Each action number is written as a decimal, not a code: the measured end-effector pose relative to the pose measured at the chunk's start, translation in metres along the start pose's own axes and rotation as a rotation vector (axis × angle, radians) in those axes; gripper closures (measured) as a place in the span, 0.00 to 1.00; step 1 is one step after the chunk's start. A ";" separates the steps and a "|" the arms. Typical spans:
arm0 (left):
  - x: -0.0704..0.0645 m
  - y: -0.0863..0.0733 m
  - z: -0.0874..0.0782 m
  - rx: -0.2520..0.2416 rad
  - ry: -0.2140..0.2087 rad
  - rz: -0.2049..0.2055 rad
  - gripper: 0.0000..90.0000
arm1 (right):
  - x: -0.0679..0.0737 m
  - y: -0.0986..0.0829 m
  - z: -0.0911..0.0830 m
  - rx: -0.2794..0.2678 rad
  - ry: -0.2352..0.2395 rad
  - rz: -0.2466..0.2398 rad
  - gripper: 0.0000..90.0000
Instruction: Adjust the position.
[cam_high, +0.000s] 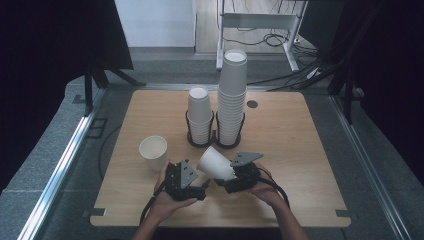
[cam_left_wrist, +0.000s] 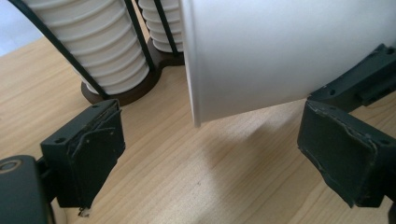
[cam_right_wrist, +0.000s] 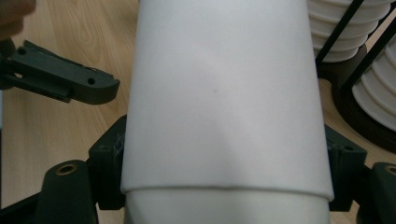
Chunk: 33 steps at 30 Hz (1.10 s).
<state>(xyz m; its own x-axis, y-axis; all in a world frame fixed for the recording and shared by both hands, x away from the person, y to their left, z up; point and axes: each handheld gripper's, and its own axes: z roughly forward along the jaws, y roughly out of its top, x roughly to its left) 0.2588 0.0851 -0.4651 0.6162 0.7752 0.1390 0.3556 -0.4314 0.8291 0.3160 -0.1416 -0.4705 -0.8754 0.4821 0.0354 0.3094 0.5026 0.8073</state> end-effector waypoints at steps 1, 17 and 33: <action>0.000 0.000 0.000 -0.005 -0.008 -0.010 0.09 | 0.001 -0.001 0.000 -0.010 -0.001 0.008 0.25; 0.004 -0.007 -0.003 -0.023 -0.047 -0.088 0.09 | 0.012 -0.017 -0.004 -0.230 -0.012 0.103 0.25; 0.009 -0.015 0.001 -0.012 -0.084 -0.149 0.09 | 0.011 -0.028 -0.007 -0.314 -0.038 0.128 0.25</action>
<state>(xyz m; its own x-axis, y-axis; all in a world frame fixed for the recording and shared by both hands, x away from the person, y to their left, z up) 0.2599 0.0980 -0.4765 0.6142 0.7885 -0.0311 0.4389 -0.3085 0.8439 0.2951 -0.1553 -0.4880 -0.8204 0.5565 0.1314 0.2815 0.1931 0.9399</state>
